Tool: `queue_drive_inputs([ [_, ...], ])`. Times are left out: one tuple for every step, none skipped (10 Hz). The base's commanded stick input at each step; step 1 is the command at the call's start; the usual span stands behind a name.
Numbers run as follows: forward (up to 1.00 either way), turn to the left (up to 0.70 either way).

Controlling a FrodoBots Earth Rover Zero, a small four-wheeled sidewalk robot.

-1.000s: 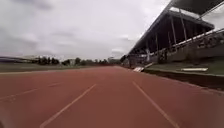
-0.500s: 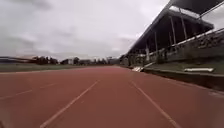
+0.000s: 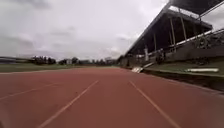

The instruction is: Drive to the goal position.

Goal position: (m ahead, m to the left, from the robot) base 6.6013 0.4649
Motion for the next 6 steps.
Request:
queue_drive_inputs([
  [0.7, 0.0],
  [0.7, 0.0],
  [0.7, 0.0],
  [0.7, 0.0],
  [0.7, 0.0],
  [0.7, -0.04],
])
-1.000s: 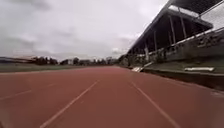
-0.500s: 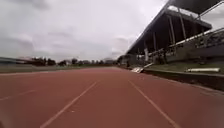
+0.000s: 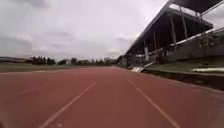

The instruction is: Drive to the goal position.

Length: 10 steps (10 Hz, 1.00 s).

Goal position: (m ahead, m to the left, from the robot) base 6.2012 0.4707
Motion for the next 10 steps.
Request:
queue_drive_inputs([
  [0.7, -0.07],
  [0.7, -0.04],
  [0.7, -0.02],
  [0.7, 0.0],
  [0.7, -0.02],
  [0.7, 0.0],
  [0.7, 0.0],
  [0.7, -0.05],
  [0.7, -0.06],
  [0.7, -0.01],
])
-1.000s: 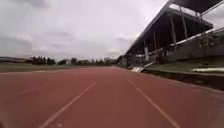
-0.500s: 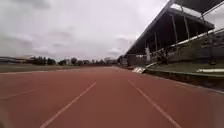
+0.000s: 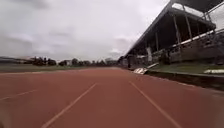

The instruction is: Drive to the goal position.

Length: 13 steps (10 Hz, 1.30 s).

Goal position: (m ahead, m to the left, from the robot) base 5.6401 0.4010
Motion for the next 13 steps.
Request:
queue_drive_inputs([
  [0.7, -0.04],
  [0.7, -0.08],
  [0.7, -0.08],
  [0.7, -0.08],
  [0.7, -0.08],
  [0.7, -0.08],
  [0.7, -0.07],
  [0.7, -0.05],
  [0.7, -0.02],
  [0.7, -0.02],
  [0.7, -0.06],
  [0.7, -0.08],
  [0.7, -0.06],
])
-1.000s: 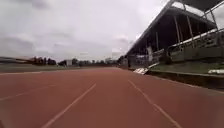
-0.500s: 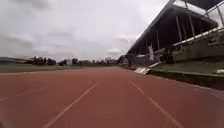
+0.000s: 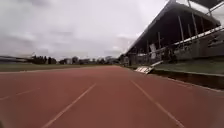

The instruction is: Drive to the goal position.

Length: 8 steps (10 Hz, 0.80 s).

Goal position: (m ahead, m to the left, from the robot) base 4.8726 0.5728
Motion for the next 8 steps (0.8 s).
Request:
queue_drive_inputs([
  [0.7, -0.01],
  [0.7, -0.04],
  [0.7, -0.08],
  [0.7, -0.05],
  [0.7, -0.02],
  [0.7, 0.0],
  [0.7, -0.01],
  [0.7, -0.04],
])
